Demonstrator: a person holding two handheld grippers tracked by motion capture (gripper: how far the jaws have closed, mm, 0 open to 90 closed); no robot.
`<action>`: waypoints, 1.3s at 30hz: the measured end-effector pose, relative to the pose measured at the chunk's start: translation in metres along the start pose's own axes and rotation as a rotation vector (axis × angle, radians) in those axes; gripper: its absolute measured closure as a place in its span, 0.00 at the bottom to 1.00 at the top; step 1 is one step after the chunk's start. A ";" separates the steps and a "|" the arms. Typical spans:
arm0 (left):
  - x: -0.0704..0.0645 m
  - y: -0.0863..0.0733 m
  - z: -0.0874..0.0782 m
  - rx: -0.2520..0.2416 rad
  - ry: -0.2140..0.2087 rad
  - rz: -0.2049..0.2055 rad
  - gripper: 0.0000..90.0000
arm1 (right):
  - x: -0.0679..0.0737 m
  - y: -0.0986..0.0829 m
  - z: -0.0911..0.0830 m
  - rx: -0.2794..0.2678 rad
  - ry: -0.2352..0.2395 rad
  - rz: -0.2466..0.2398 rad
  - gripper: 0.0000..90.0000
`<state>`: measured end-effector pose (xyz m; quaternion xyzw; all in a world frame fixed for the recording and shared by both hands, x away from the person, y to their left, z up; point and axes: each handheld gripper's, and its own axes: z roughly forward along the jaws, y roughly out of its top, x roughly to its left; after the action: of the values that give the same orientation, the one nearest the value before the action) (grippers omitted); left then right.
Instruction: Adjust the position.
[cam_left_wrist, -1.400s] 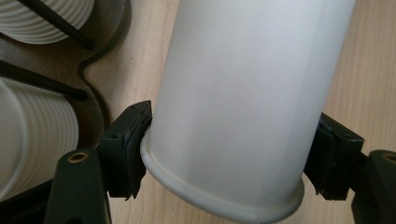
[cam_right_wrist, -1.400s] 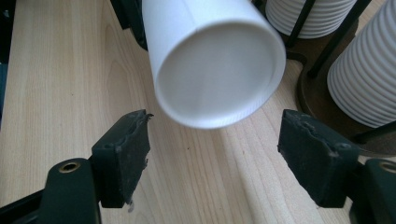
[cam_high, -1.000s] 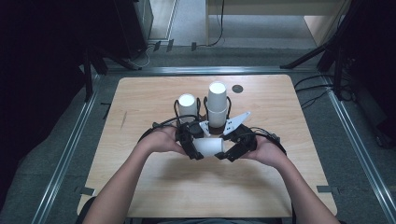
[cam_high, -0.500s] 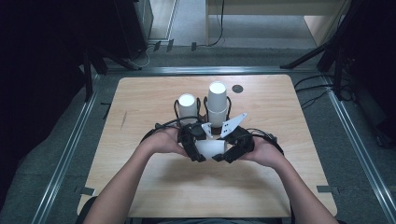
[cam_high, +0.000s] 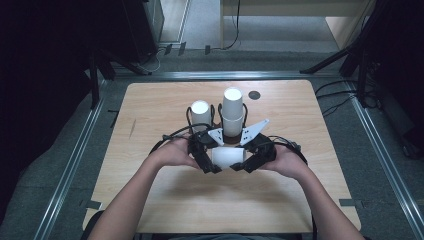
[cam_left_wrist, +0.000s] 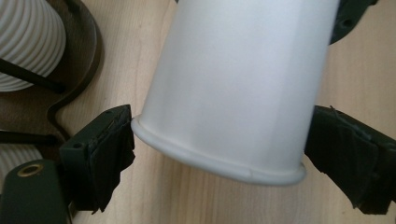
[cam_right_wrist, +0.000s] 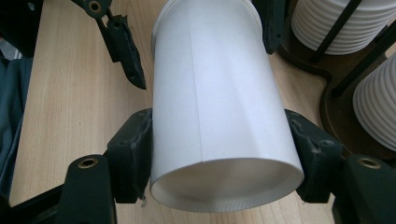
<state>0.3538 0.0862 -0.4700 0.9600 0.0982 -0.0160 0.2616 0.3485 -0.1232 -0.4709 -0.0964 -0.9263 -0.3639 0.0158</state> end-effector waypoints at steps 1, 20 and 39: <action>0.000 0.000 0.000 0.000 0.000 0.000 0.10 | 0.000 0.000 0.000 0.000 0.000 0.000 0.37; 0.001 -0.020 -0.002 -0.216 -0.054 -0.059 0.10 | 0.000 -0.001 -0.011 -0.043 0.030 0.018 0.37; -0.001 -0.025 -0.001 -0.362 -0.101 -0.023 0.22 | 0.001 0.002 -0.013 -0.087 0.087 0.030 0.37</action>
<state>0.3475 0.1076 -0.4814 0.8941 0.0974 -0.0491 0.4345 0.3475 -0.1302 -0.4598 -0.0948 -0.9065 -0.4075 0.0573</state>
